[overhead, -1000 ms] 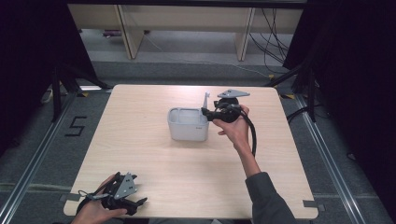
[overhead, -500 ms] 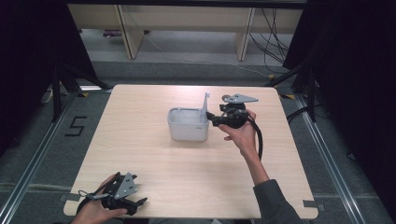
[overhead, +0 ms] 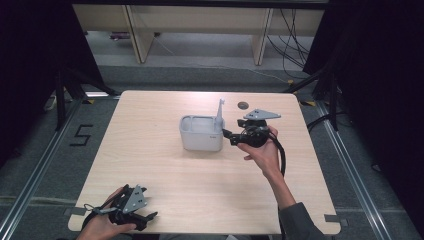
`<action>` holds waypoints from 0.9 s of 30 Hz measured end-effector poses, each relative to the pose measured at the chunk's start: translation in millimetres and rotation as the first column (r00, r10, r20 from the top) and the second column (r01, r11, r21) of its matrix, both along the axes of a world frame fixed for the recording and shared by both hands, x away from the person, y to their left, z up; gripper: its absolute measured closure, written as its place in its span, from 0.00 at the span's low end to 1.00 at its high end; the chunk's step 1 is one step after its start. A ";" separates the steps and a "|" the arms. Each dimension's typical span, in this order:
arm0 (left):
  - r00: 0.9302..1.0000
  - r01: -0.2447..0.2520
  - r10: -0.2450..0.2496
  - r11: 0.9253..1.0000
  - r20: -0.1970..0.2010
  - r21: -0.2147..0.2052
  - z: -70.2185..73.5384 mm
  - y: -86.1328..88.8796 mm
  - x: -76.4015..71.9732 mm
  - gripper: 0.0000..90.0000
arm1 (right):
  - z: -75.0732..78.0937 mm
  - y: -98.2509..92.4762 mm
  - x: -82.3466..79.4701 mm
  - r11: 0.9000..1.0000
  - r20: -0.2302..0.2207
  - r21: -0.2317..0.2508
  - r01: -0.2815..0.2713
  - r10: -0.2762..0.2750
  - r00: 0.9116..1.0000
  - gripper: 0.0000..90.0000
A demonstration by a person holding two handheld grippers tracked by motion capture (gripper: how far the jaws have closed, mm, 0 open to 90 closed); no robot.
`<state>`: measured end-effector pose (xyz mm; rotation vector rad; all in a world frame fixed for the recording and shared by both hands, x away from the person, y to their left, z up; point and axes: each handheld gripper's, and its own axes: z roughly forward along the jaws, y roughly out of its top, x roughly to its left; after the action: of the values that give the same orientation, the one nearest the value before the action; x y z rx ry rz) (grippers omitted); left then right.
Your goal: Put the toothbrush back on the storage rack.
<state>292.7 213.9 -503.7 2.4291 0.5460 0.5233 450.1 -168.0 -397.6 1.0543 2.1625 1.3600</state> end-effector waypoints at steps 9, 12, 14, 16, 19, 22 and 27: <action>1.000 -0.001 0.001 1.000 0.000 0.000 0.2 0.1 -0.1 0.18 | -11.9 1.1 -19.3 1.000 -0.027 -0.013 -0.019 0.019 0.999 0.31; 1.000 -0.002 0.002 1.000 0.001 0.000 0.3 0.3 0.0 0.18 | -14.4 -0.8 -23.4 0.999 -0.021 -0.043 -0.028 0.027 0.999 0.31; 1.000 -0.001 0.001 1.000 0.000 -0.001 0.2 0.2 -0.3 0.18 | -16.1 -1.1 -25.0 0.999 -0.022 -0.042 -0.029 0.028 0.999 0.30; 1.000 0.000 0.000 1.000 0.001 0.000 0.3 0.1 -0.3 0.18 | -16.9 -2.3 -26.6 0.998 -0.032 -0.040 -0.041 0.040 0.999 0.30; 1.000 -0.003 0.003 1.000 0.001 -0.002 0.4 0.4 -0.5 0.18 | -18.9 -2.9 -30.6 0.999 -0.046 -0.030 -0.036 0.034 0.998 0.30; 1.000 -0.002 0.002 1.000 0.000 -0.002 0.4 0.3 -0.6 0.18 | -19.7 -3.9 -32.6 0.998 -0.041 -0.045 -0.043 0.041 0.998 0.30; 1.000 -0.005 0.005 1.000 0.003 -0.003 0.6 0.5 -0.7 0.18 | -21.1 -5.2 -37.2 0.998 -0.052 -0.049 -0.038 0.035 0.998 0.30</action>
<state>292.0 214.4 -503.0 2.4245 0.5516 0.5276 412.9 -173.1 -418.7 1.0461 2.2512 1.3010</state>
